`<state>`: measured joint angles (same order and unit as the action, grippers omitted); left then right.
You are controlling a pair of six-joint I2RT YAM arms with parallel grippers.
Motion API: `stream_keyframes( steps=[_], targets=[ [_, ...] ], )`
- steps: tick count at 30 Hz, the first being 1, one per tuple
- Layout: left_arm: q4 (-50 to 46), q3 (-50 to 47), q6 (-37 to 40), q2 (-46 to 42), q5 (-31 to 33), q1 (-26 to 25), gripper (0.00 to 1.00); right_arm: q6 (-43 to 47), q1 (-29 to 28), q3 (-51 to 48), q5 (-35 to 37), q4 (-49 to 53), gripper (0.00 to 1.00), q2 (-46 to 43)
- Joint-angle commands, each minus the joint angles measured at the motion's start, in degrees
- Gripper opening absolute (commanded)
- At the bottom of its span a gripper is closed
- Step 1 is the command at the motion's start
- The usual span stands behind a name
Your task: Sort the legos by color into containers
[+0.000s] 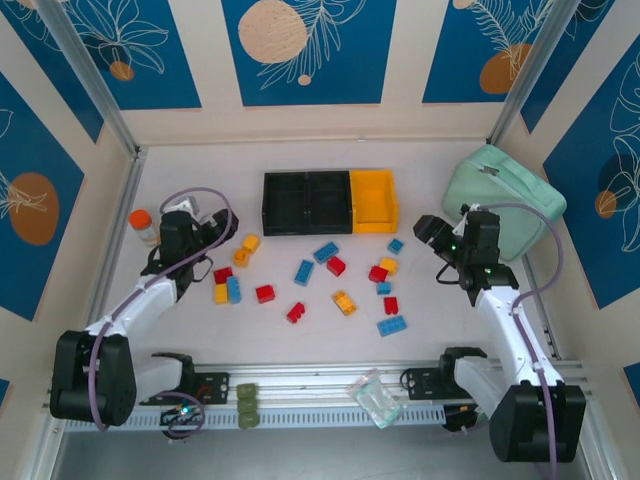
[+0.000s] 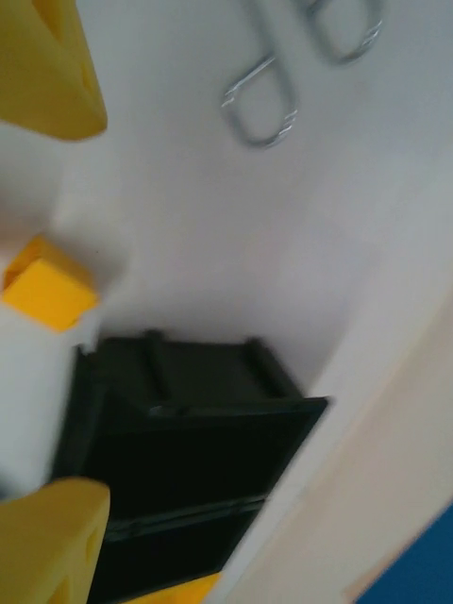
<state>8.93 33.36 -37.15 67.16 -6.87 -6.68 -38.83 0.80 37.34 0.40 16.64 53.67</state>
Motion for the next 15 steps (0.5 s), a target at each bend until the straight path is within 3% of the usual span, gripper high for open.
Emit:
stream_keyframes(
  steps=[1, 6, 9, 15],
  targets=[
    [-12.5, 2.3, 0.0, -2.0, -10.7, -0.6, 0.85, -1.4, -2.6, 4.8, 1.1, 15.9, 0.74, 2.1],
    [-19.8, 0.4, 1.1, -6.4, -13.3, -4.7, 0.79, -1.7, -8.9, 10.6, 7.1, 24.2, 0.77, 11.6],
    [-21.8, 0.0, 2.1, -7.7, -13.2, -9.9, 0.77, -3.5, -13.7, 13.0, 10.9, 24.7, 0.79, 17.1],
    [-22.1, 0.4, 3.4, -6.1, -11.0, -18.5, 0.75, -6.2, -17.9, 17.7, 13.3, 24.0, 0.77, 28.5]
  ],
)
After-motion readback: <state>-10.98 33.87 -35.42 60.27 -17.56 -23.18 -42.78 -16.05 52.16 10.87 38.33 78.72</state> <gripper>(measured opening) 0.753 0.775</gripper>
